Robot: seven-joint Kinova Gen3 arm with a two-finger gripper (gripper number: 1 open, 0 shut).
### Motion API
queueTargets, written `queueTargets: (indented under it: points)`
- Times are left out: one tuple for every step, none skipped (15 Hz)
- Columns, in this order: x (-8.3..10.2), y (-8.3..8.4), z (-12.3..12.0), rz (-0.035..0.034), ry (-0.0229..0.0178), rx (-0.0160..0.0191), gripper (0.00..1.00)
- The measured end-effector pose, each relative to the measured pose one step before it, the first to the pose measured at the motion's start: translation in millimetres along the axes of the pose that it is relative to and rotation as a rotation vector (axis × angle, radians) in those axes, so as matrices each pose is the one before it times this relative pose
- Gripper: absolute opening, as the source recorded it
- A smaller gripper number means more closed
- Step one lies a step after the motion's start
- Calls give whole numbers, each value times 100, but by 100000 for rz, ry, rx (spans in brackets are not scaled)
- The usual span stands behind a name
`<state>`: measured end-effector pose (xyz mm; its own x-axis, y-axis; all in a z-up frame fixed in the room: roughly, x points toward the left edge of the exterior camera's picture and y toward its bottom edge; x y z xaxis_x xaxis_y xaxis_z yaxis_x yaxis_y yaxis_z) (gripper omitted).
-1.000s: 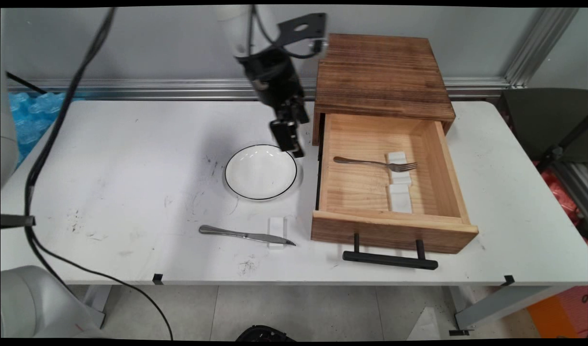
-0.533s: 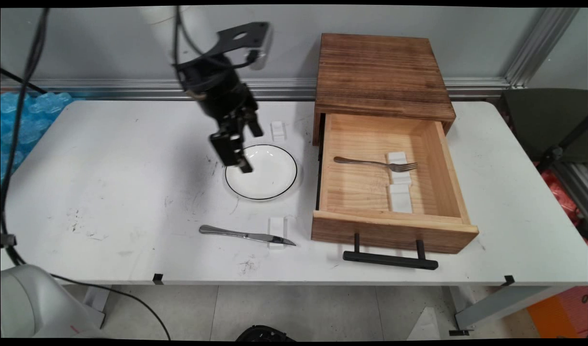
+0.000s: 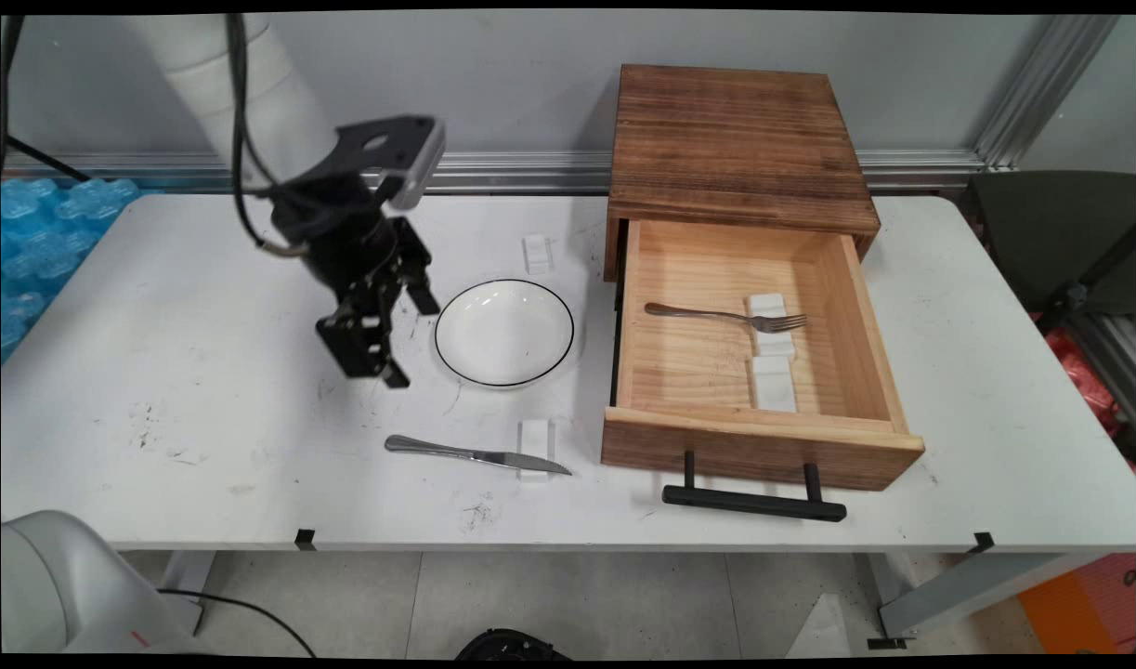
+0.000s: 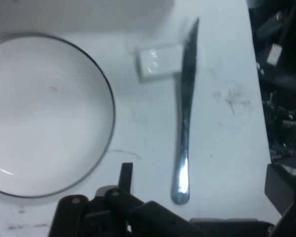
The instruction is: Pick up the knife from the right of the white plate
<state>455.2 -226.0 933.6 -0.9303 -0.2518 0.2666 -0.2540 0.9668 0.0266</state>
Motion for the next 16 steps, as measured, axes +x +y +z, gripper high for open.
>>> queueTargets:
  points:
    - [-694, 337, 708, 699, -621, -91, 100]
    - [-577, 219, 669, 681, -640, 16, 100]
    - [-572, 190, 851, 1037, -699, 59, 100]
    - [-523, 152, 882, 965, -629, 107, 100]
    - [-249, 75, 536, 466, -305, 91, 100]
    - [-339, 73, 806, 650, -300, 201, 100]
    - [-284, 37, 850, 536, -269, 165, 100]
    - [-199, 34, 847, 465, -79, 139, 100]
    - [-107, 17, 676, 341, -7, 38, 100]
    - [-102, 36, 793, 358, 68, 30, 100]
    - [-58, 34, 873, 339, 233, 19, 100]
    - [10, 40, 823, 265, 361, 1, 100]
    - [42, 49, 661, 112, 359, 11, 100]
    - [43, 46, 619, 47, 328, 27, 100]
    - [96, 64, 756, -150, 467, 97, 100]
    - [109, 31, 519, -196, 424, 138, 100]
